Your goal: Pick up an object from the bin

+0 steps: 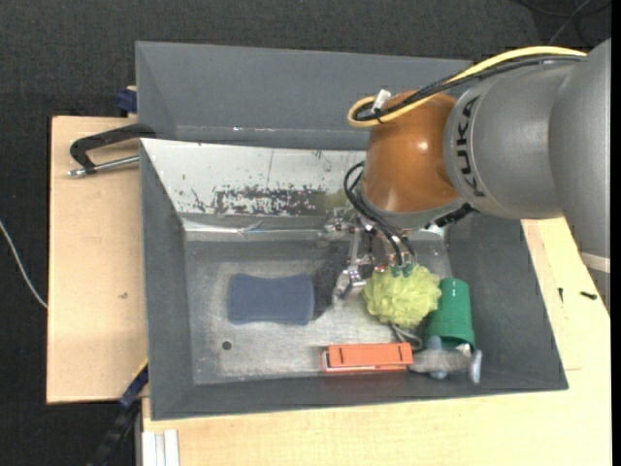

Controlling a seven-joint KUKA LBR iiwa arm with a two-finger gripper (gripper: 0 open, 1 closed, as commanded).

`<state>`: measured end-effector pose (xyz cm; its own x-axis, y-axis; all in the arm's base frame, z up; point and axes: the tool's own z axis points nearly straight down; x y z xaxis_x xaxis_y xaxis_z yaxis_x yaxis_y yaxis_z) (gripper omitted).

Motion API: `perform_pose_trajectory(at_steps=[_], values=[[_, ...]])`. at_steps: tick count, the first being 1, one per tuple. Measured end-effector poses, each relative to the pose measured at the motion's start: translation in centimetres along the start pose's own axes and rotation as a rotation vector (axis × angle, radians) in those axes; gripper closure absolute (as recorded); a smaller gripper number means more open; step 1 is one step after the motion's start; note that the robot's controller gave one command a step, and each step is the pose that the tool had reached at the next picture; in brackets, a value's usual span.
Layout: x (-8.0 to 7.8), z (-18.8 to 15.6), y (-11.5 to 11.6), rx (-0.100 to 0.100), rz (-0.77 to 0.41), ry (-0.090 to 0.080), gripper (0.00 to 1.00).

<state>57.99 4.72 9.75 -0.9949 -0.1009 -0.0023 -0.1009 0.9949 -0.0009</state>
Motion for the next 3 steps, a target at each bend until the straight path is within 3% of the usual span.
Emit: perform_pose_trajectory(at_steps=[1, 2, 3], values=[[-0.8, -1.2, 1.1, -0.002, -0.298, -0.005, 0.0], [-0.2, 0.7, 0.0, -0.003, -0.245, 0.001, 0.0], [-2.0, 1.9, -0.3, -0.004, -0.568, -0.008, 1.0]])
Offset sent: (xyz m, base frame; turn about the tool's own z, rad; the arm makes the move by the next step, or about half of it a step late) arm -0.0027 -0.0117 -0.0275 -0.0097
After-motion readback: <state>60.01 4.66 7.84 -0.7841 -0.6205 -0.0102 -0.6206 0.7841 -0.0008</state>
